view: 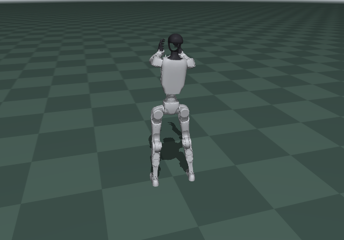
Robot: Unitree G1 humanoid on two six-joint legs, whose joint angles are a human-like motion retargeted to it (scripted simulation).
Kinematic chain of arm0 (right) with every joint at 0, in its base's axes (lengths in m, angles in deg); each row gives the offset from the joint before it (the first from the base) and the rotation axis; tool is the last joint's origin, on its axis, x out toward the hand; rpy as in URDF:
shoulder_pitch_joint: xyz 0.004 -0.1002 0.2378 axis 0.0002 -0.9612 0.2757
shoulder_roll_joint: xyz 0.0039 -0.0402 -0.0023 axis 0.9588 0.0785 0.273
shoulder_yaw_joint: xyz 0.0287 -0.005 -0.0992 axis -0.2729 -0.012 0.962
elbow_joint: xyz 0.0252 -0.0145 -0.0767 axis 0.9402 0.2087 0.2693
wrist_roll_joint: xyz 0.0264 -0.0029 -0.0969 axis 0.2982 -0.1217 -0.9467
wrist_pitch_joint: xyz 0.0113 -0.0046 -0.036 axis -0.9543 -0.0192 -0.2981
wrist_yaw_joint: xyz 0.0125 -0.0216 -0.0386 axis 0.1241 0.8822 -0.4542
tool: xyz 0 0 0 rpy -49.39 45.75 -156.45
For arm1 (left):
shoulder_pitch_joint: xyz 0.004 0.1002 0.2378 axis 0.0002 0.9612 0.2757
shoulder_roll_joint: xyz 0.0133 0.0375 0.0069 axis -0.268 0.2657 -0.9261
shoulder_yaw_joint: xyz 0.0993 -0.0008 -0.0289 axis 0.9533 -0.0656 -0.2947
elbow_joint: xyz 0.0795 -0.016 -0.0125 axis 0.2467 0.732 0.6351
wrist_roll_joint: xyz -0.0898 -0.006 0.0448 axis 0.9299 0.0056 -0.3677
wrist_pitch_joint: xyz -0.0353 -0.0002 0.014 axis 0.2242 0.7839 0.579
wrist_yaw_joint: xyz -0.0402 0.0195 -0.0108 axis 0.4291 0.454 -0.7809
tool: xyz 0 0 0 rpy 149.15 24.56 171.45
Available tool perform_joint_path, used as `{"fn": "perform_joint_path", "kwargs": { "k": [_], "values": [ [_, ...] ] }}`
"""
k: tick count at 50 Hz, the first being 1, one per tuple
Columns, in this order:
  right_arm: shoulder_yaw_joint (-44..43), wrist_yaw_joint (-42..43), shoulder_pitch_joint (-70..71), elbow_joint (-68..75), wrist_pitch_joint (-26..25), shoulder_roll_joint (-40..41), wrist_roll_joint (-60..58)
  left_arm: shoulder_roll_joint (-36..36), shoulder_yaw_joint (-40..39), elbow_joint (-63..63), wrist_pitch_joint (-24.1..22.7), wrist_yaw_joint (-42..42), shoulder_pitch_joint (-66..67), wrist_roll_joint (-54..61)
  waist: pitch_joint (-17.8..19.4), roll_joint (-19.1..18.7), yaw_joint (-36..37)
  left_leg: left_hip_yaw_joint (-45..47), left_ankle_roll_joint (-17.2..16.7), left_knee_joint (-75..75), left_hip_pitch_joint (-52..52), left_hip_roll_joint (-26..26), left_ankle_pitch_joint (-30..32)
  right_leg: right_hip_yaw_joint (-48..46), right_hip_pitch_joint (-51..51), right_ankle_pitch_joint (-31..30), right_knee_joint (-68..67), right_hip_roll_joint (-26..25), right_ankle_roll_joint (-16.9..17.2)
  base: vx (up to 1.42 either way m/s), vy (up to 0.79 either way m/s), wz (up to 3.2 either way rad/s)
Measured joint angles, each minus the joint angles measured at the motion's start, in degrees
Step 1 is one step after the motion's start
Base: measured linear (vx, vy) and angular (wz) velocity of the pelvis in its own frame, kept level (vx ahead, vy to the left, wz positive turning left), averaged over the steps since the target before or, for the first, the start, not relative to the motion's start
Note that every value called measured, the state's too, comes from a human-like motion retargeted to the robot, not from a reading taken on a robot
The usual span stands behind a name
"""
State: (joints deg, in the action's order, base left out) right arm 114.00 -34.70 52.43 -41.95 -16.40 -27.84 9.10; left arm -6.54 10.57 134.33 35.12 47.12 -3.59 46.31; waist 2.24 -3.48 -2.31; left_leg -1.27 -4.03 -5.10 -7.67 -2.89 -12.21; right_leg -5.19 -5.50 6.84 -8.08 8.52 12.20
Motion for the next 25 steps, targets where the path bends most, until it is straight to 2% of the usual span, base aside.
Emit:
{"fn": "perform_joint_path", "kwargs": {
  "k": [2,3,5,7,10,12,15,20,25],
  "values": [
    [-0.9,3.3,-2.5,-5.8,-1.3,-2.6,-10.0,-2.1,0.4,-7.9,-0.9,0.0,3.3,-1.3,0.1,0.1,0.5,-0.1,0.2,0.1,-0.2,0.1,0.0,-0.2,-0.2,0.1,0.0,0.1,0.1,0.0,0.0,0.0],
    [-1.9,6.6,-4.8,-10.2,-1.3,-2.6,-6.7,-3.2,0.5,-11.9,-1.2,1.2,4.9,-1.3,0.3,0.3,0.7,-0.3,0.1,0.1,-0.2,0.1,-0.1,-0.3,-0.4,0.1,0.2,0.1,0.2,0.0,0.0,0.0],
    [-3.4,1.6,-10.1,-19.1,1.3,-3.6,-3.6,-5.3,0.4,-19.9,-1.3,0.0,9.3,-2.7,-0.6,0.4,1.3,-0.5,0.3,0.1,-0.1,0.2,0.0,-0.4,-0.4,0.2,0.2,0.2,0.3,0.0,0.0,0.0],
    [-3.9,6.8,-13.3,-25.4,-0.2,-5.6,-8.2,-7.8,0.4,-27.0,-1.8,0.8,12.2,-4.2,0.3,0.7,1.8,-0.7,0.3,0.4,-0.4,0.2,-0.1,-0.6,-0.9,0.1,0.7,0.2,0.4,0.0,0.0,0.0],
    [-4.2,5.6,-19.2,-36.4,0.0,-9.0,-13.5,-11.9,-0.1,-37.1,-1.9,0.1,17.4,-8.5,0.8,1.0,2.8,-1.0,0.5,0.4,-0.5,0.3,-0.1,-0.8,-1.2,0.2,0.8,0.3,0.5,0.0,0.0,0.0],
    [-4.2,4.4,-25.0,-43.3,0.2,-11.5,-20.0,-14.9,0.1,-43.8,-2.2,0.1,22.9,-13.0,-0.4,1.6,3.9,-0.8,0.8,0.8,-0.6,0.4,-0.2,-0.7,0.0,0.7,-1.0,0.4,0.8,0.0,0.0,0.0],
    [-3.7,3.5,-30.1,-51.2,-0.4,-16.2,-32.9,-19.2,-0.6,-51.3,-2.2,-0.3,29.1,-22.1,0.4,1.5,4.4,-1.3,0.8,1.1,-1.1,0.5,0.0,-1.1,-2.0,0.1,1.6,0.4,0.8,0.0,0.0,0.0],
    [-1.1,3.7,-36.3,-57.1,-0.3,-21.9,-52.6,-25.0,-0.5,-57.7,-2.8,0.1,38.4,-38.4,1.1,1.8,5.6,-1.6,0.7,1.1,-1.6,0.6,-0.1,-1.4,-2.5,0.3,1.4,0.5,1.0,0.0,0.0,0.0],
    [5.2,4.9,-38.4,-52.9,1.1,-22.2,-60.7,-27.4,2.5,-55.0,-3.5,0.7,42.8,-54.4,2.7,2.1,6.4,-2.1,0.4,0.5,-1.6,0.6,-0.4,-1.7,-2.6,0.8,0.4,0.6,1.1,0.0,0.0,0.0]
  ]
}}
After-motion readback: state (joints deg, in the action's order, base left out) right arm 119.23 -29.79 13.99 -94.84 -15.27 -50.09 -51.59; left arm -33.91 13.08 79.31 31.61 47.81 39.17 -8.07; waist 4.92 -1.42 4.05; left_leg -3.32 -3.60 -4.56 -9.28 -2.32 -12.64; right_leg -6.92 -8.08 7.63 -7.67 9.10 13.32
